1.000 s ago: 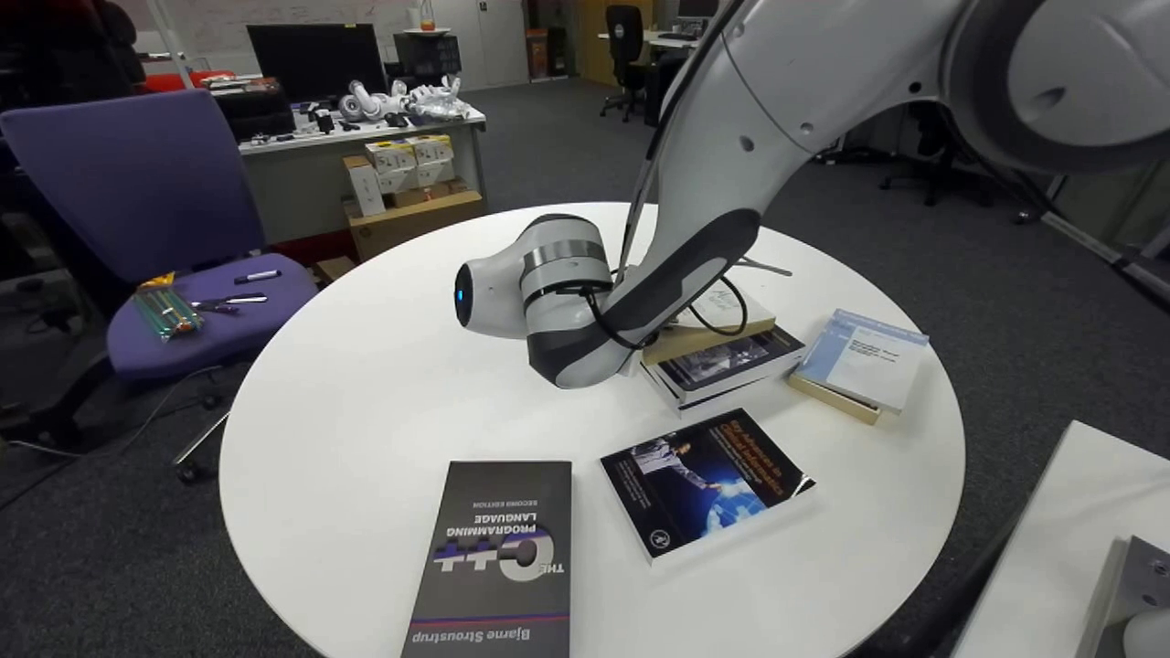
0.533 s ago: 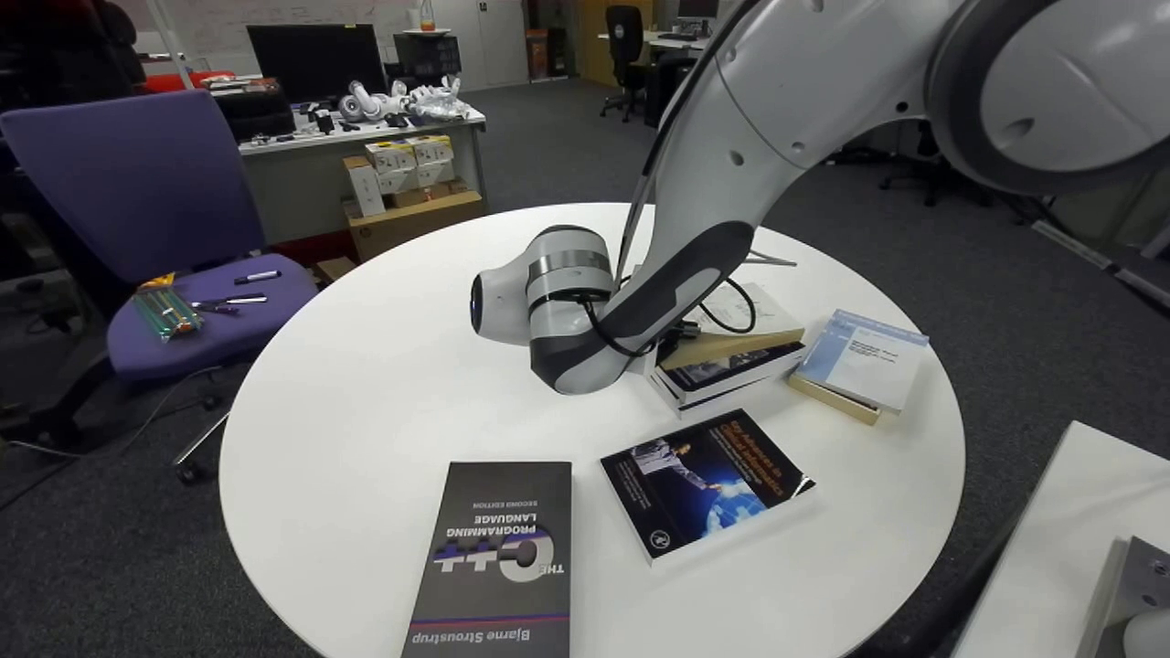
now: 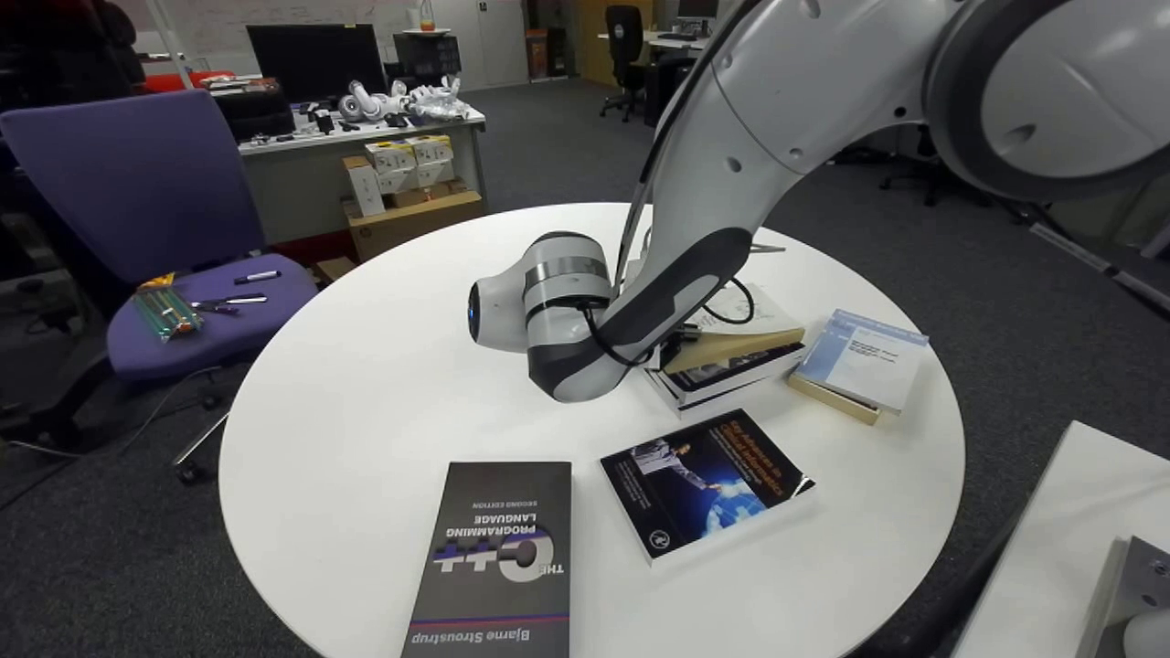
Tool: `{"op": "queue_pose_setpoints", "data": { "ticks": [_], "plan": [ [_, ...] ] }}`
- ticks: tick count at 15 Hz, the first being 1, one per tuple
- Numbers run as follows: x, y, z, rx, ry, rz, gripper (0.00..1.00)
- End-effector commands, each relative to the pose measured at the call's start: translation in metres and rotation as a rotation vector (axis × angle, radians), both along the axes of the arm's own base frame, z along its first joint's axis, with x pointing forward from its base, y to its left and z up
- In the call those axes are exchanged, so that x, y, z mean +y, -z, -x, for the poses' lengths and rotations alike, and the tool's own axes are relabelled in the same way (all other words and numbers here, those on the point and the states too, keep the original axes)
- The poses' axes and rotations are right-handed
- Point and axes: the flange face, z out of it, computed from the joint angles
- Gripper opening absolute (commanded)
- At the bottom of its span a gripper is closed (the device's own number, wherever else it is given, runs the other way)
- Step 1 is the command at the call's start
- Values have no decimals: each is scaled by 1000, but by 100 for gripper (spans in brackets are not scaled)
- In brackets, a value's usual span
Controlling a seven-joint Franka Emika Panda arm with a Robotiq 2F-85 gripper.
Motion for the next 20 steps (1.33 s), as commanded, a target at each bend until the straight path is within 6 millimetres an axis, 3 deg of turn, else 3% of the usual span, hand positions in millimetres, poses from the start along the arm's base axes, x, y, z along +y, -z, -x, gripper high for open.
{"op": "queue_pose_setpoints", "data": {
  "ticks": [1, 17, 20],
  "plan": [
    [7, 3, 7, 71, -36, 1, 0],
    [-11, 13, 18, 128, -226, 110, 0],
    [-5, 12, 23, 151, -225, 55, 0]
  ]
}}
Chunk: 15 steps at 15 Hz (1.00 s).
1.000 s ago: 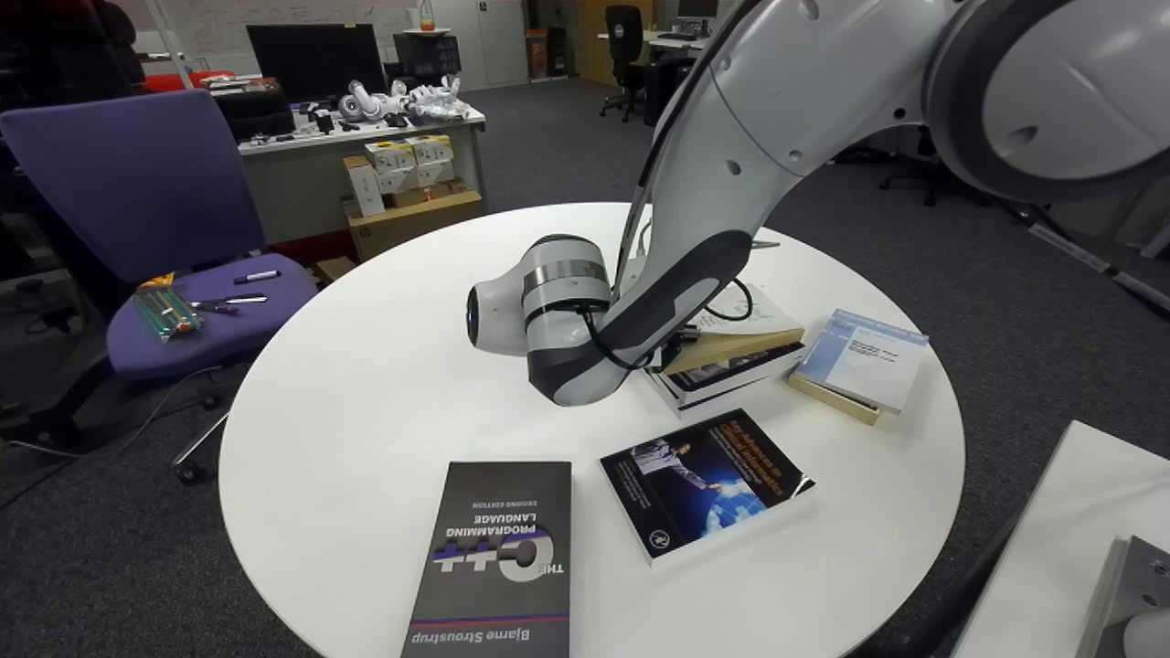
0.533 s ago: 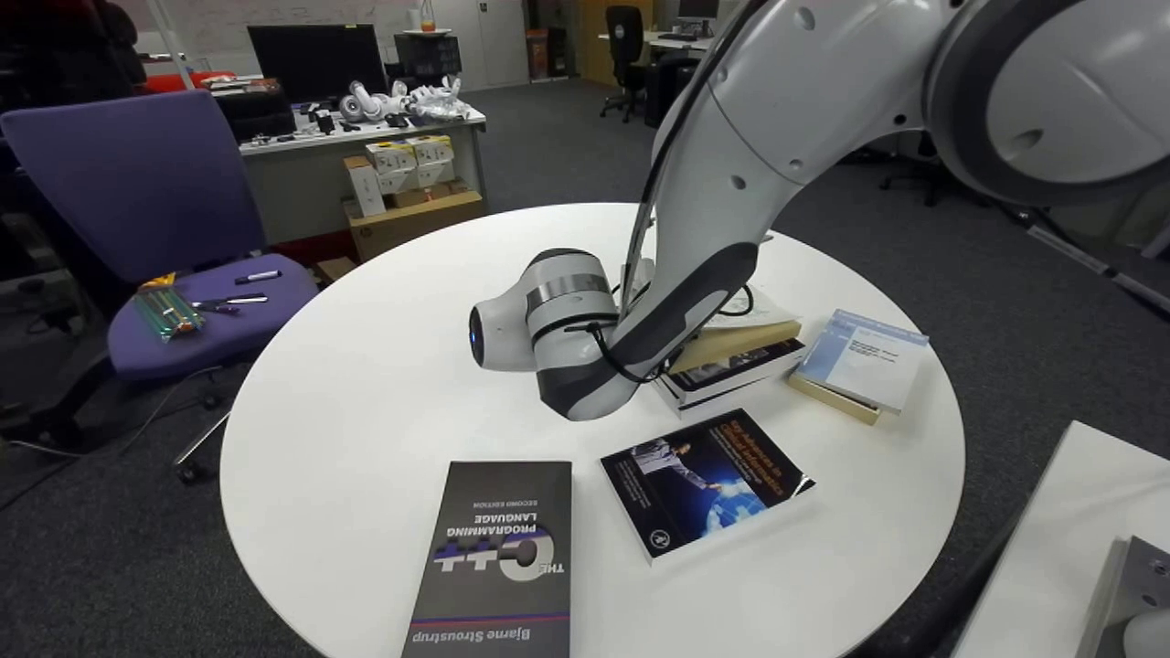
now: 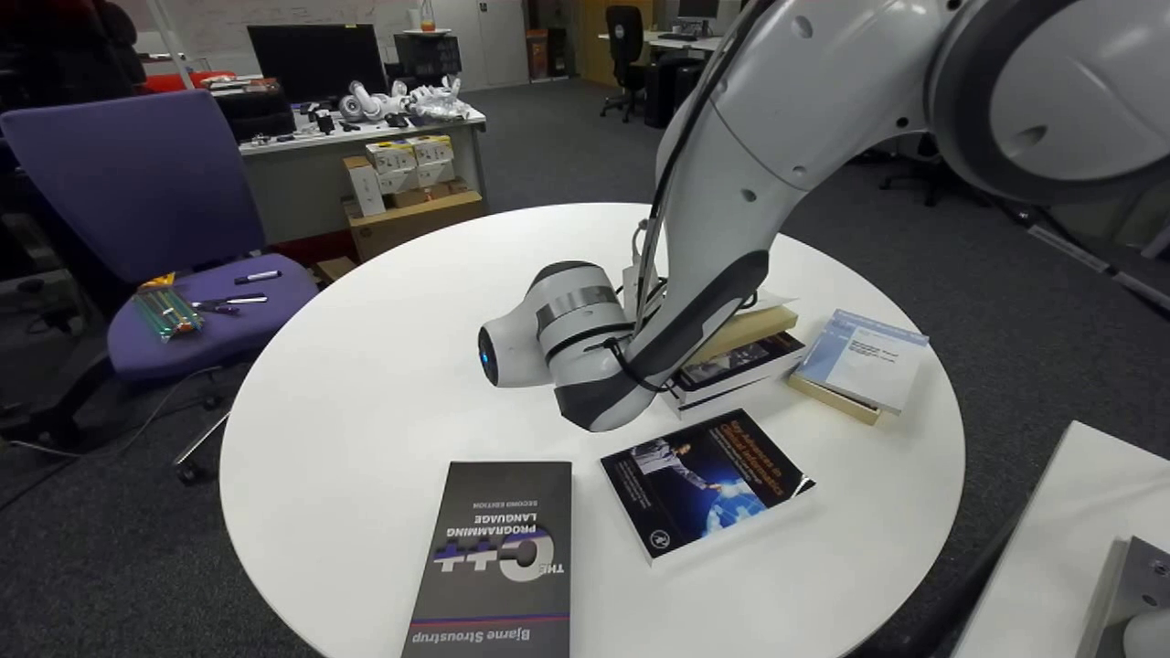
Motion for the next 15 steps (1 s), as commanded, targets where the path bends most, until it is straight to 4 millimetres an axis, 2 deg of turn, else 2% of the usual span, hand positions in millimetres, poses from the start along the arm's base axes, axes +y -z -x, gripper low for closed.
{"op": "queue_pose_setpoints", "data": {
  "ticks": [1, 9, 15],
  "plan": [
    [-2, -3, 11, 41, -31, -65, 0],
    [21, 0, 20, 62, -71, -111, 0],
    [30, 0, 20, -6, 18, -137, 0]
  ]
}}
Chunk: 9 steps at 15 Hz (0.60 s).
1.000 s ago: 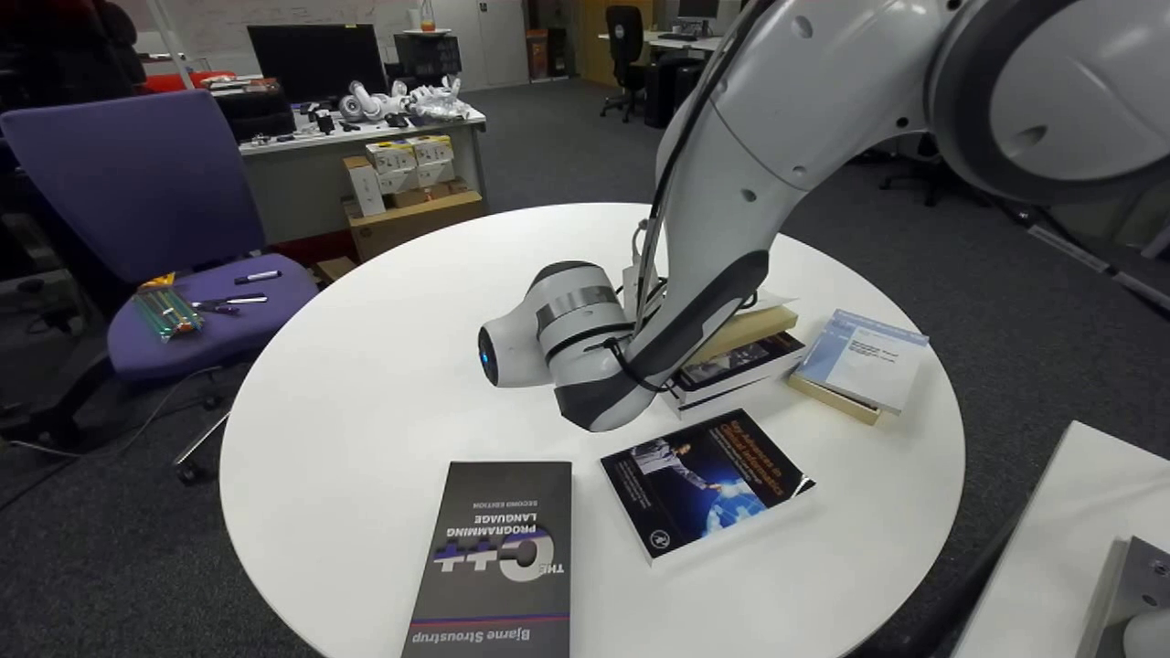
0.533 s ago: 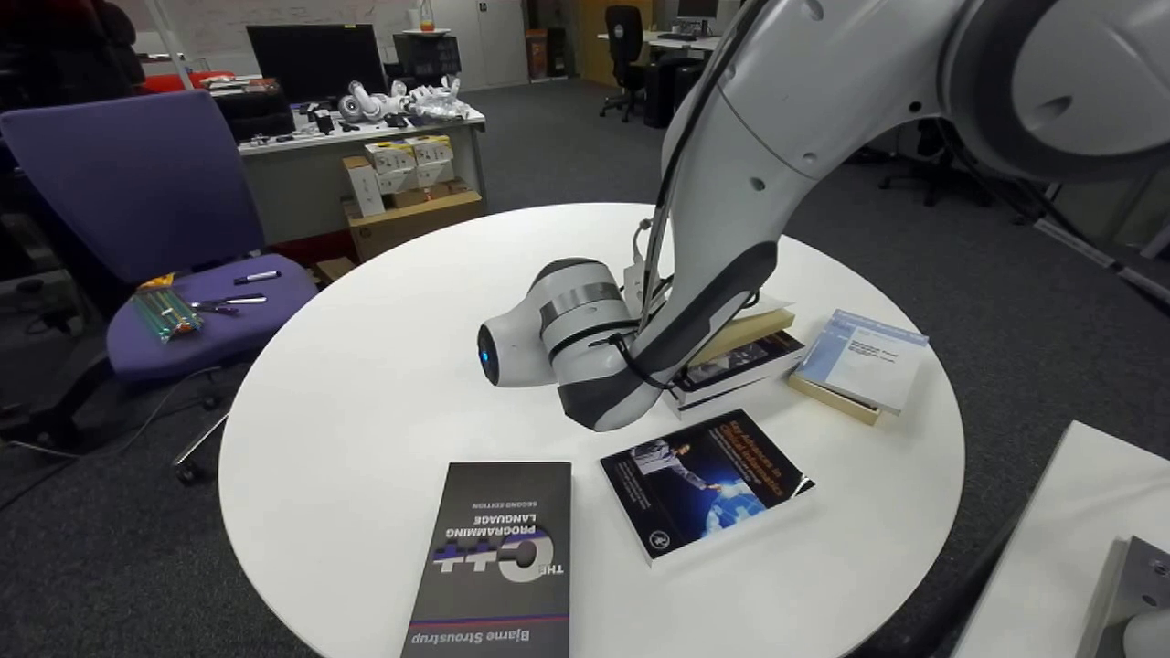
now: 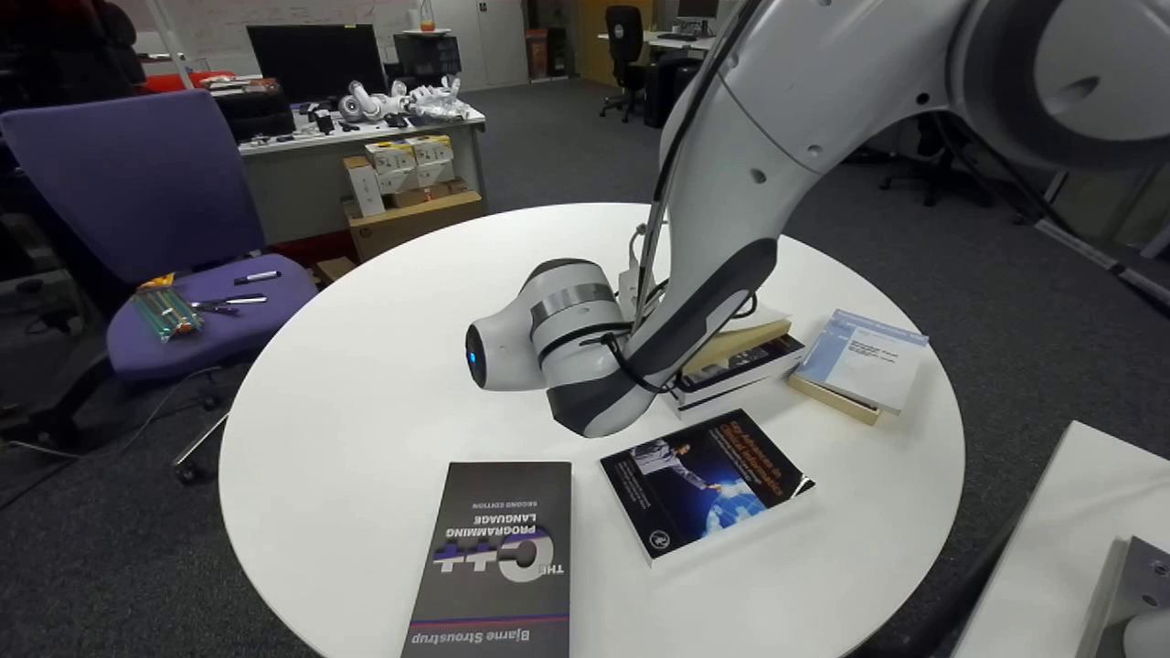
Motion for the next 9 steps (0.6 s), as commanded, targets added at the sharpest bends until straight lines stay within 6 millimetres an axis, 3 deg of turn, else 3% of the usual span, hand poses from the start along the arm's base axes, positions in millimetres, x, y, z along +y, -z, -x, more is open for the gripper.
{"op": "queue_pose_setpoints", "data": {
  "ticks": [1, 8, 9],
  "plan": [
    [6, 6, 8, -26, 46, -55, 0],
    [6, 5, 6, -78, 82, -54, 0],
    [5, 5, 6, -79, 85, -53, 27]
  ]
}}
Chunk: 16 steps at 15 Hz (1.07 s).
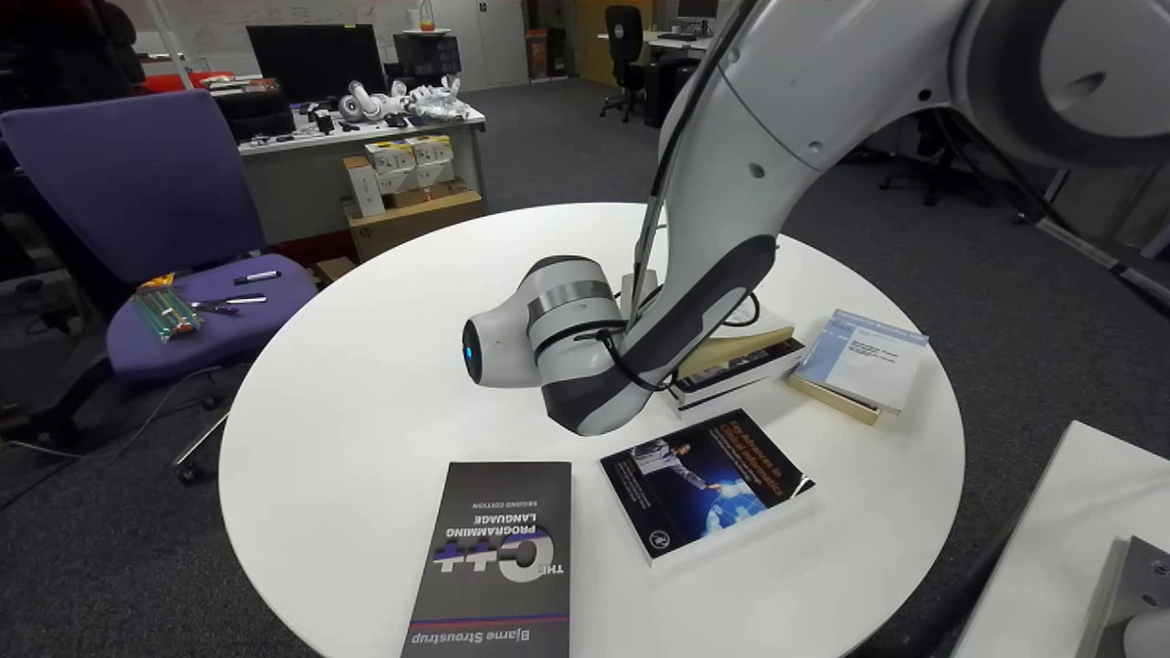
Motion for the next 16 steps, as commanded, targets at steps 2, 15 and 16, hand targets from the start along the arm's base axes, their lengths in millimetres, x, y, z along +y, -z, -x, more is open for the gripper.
{"op": "queue_pose_setpoints", "data": {
  "ticks": [2, 15, 16],
  "plan": [
    [2, 6, 4, -15, 39, -40, 35],
    [25, -42, -10, 43, 149, -383, 100],
    [25, -40, -11, 40, 163, -410, 100]
  ]
}}
